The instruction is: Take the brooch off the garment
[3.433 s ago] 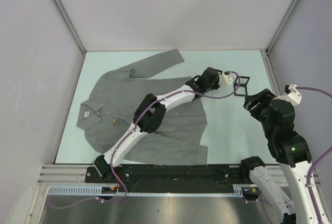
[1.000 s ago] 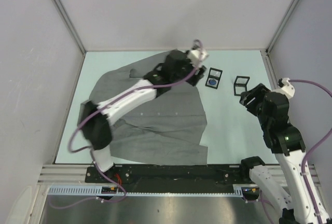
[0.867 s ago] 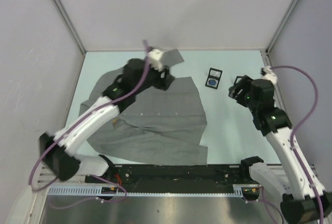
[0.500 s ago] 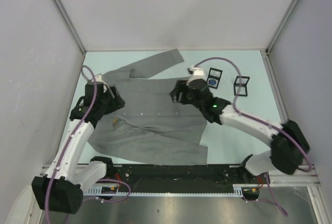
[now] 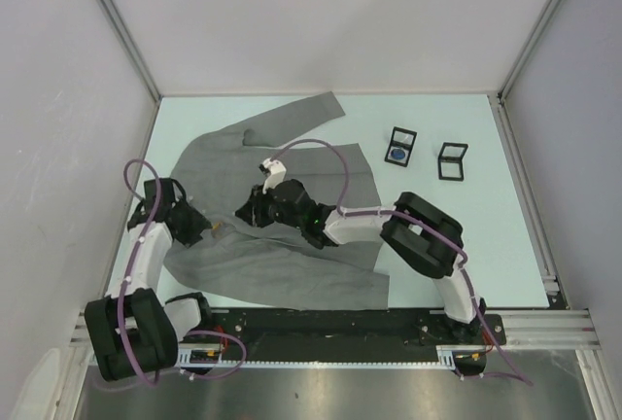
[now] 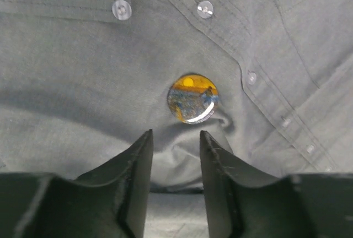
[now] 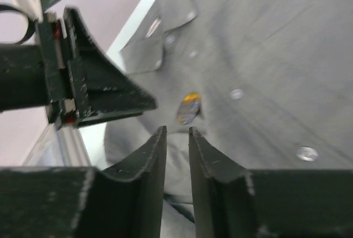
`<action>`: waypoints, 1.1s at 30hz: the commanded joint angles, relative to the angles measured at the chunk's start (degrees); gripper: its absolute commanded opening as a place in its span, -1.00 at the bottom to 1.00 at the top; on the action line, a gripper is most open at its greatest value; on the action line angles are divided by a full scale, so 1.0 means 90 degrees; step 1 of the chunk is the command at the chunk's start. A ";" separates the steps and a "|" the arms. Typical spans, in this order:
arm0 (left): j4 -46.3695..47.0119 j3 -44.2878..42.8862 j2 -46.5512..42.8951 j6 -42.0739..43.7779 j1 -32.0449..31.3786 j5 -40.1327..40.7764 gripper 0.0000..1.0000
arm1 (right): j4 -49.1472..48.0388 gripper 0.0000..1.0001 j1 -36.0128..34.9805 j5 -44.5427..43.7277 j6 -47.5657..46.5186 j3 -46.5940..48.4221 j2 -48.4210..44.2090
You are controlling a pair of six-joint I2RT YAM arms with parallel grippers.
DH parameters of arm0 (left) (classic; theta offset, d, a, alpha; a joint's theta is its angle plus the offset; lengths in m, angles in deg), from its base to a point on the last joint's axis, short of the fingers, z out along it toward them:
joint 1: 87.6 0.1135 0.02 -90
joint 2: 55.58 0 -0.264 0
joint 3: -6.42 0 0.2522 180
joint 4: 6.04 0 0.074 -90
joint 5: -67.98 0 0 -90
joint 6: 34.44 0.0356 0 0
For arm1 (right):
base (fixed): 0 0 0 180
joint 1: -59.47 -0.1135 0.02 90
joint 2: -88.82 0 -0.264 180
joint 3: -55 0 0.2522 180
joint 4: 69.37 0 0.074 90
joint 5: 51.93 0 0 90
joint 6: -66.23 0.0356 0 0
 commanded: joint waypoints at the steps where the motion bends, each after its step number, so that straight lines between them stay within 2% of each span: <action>1: 0.0478 0.0116 -0.0014 0.0165 -0.0314 0.0409 -0.07 | -0.1238 -0.52 0.0019 0.0918 0.0772 0.0254 0.0555; 3: 0.0634 0.0116 0.0054 0.0204 -0.0539 0.0576 -0.05 | -0.1250 -0.62 0.0019 0.1162 0.0948 0.0448 0.0915; 10: 0.0478 -0.0430 0.0797 0.0448 -0.1428 0.1863 -0.05 | -0.1122 -0.61 0.0000 0.1358 0.1252 0.0986 0.1892; 13: 0.0390 -0.0538 0.0933 0.0585 -0.1916 0.2566 0.00 | -0.0647 -0.65 -0.0010 0.0883 0.1271 0.1055 0.1972; 17: 0.0536 -0.0489 0.1002 0.0828 -0.2190 0.2706 0.06 | -0.0068 -0.66 0.0126 0.0597 0.1408 0.1055 0.1952; 23: 0.0508 -0.0723 0.1595 0.0966 -0.2893 0.3154 0.19 | -0.0331 -0.70 0.0117 0.0890 0.1633 0.1055 0.2070; 28: 0.0254 -0.1162 0.2241 0.0898 -0.3040 0.3643 0.01 | -0.0146 -0.71 0.0088 0.0763 0.1584 0.1055 0.1952; 33: 0.0224 -0.1153 0.2369 0.0761 -0.3050 0.3780 0.01 | -0.0175 -0.70 0.0117 0.0792 0.1652 0.1045 0.1981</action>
